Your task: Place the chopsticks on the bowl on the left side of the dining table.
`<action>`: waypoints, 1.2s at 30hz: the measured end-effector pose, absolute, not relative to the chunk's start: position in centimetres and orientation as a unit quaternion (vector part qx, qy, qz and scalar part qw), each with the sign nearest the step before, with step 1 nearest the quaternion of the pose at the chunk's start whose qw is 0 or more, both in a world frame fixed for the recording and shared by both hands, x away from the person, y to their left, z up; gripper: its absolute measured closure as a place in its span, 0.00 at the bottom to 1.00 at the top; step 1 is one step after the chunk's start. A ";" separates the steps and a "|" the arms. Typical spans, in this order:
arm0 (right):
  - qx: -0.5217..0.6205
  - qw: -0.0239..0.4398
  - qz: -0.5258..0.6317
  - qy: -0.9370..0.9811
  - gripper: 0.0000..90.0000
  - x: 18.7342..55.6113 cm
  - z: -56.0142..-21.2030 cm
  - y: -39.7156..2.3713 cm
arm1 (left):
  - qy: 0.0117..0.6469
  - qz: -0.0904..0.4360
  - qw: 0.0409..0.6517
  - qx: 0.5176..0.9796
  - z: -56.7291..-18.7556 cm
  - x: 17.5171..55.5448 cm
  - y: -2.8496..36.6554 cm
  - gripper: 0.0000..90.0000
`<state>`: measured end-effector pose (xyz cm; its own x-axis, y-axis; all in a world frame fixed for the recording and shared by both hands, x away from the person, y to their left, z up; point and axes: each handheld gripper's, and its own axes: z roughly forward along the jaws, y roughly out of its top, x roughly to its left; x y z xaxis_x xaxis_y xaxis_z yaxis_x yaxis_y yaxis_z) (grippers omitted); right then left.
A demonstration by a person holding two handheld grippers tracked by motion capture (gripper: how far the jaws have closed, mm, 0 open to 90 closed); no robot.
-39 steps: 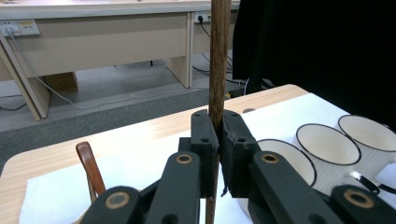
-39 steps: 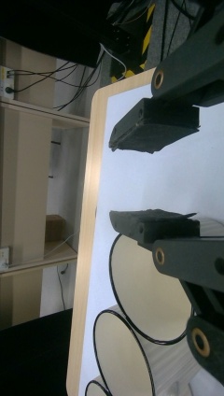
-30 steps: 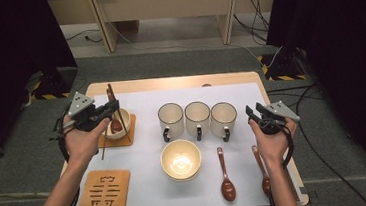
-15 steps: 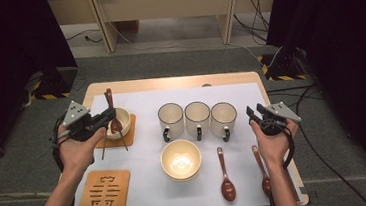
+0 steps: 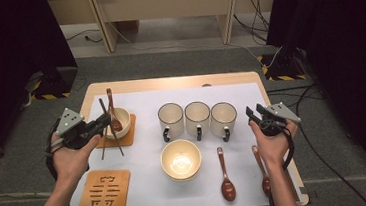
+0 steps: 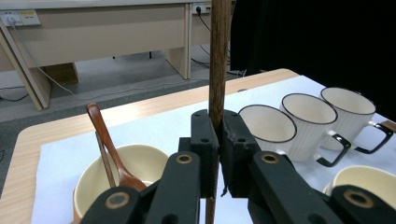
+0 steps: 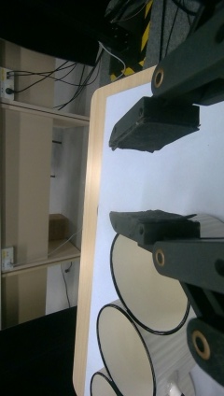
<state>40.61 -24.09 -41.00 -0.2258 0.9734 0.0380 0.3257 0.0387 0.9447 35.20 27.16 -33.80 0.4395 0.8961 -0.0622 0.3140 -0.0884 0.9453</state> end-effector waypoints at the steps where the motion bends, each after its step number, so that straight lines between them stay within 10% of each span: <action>1: 0.515 0.348 0.464 0.631 0.64 40.6 -41.0 -24.1 | 0.446 0.287 0.507 0.680 -33.9 35.0 27.3 0.93; 36: 0.517 0.345 0.462 0.632 0.63 40.7 -41.3 -23.9 | 0.467 0.290 0.487 0.679 -34.8 29.9 30.8 0.93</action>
